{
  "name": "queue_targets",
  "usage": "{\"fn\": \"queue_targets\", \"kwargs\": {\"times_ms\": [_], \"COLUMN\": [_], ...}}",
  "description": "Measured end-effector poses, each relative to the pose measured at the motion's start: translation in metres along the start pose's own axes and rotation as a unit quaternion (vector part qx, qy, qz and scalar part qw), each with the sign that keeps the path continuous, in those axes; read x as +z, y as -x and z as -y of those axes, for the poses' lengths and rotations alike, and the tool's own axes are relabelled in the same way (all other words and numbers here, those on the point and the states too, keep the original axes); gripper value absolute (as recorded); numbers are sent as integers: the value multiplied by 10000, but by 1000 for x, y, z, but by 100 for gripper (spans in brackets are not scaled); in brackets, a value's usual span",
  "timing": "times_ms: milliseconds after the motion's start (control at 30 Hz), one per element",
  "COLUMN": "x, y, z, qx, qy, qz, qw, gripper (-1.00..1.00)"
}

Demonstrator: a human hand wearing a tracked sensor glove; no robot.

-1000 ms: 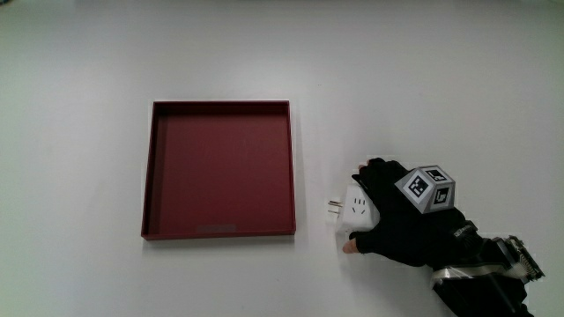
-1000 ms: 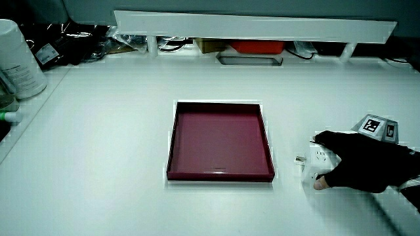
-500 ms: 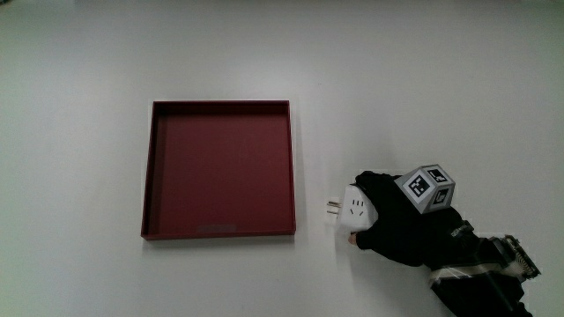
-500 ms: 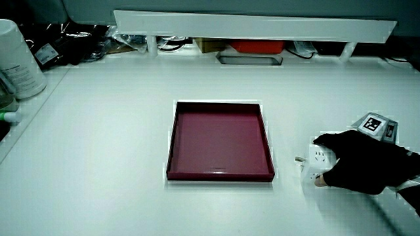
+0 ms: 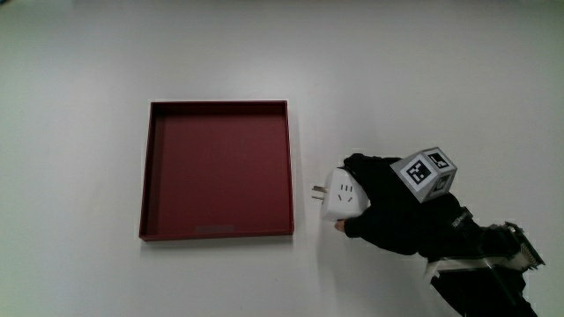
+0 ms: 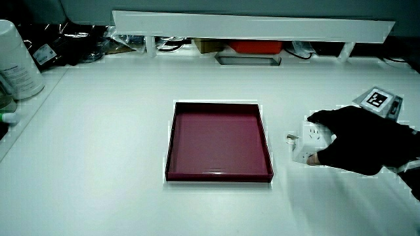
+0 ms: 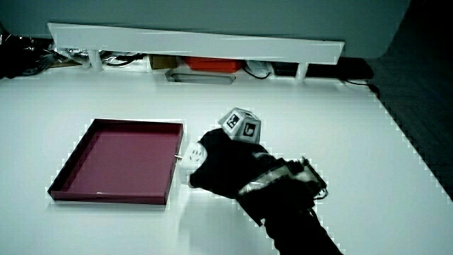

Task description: Pick socket

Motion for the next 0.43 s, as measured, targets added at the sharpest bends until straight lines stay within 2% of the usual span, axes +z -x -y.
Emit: {"fn": "queue_targets", "kwargs": {"times_ms": [167,267,300,333,433], "x": [15,24,27,30,29], "y": [23,39,46,52,61], "z": [-8,-14,-16,-18,-31], "qx": [292,367,532,567,653], "qy": [-159,-180,-223,-260,-260], "qz": [-99,-184,-174,-190,-219], "qw": [9994,9990,9982,9979,9973], "gripper": [100,100,100,100,100]}}
